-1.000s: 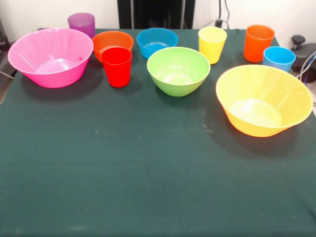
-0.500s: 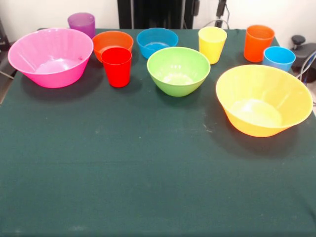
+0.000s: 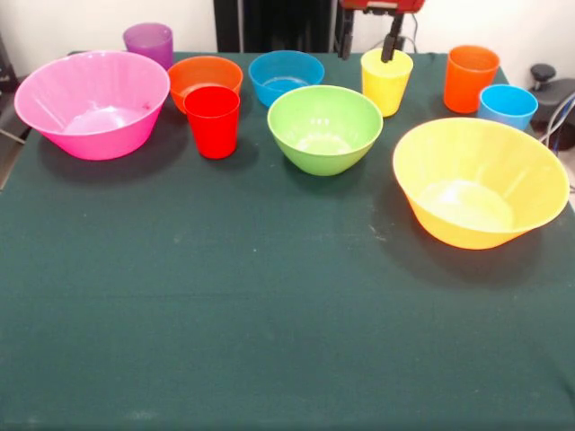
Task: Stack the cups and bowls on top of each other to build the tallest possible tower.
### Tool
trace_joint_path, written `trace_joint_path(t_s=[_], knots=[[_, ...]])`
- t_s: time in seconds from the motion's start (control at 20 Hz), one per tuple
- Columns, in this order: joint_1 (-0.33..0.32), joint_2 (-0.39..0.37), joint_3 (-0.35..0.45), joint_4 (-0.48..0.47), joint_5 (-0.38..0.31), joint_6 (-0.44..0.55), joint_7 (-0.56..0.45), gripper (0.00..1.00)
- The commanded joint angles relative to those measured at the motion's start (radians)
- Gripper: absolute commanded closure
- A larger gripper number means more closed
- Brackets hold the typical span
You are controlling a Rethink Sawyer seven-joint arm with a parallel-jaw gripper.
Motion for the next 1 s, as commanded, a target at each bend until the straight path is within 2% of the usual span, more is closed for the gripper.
trace_joint_path(t_s=[0.05,0.45,1.0], knots=[[0.002,0.060,0.030,-0.067,-0.034,-0.018,0.115,0.00],[0.008,0.072,0.023,-0.089,-0.026,-0.019,0.117,0.00],[-0.018,0.119,0.049,-0.118,-0.020,-0.045,0.110,0.00]])
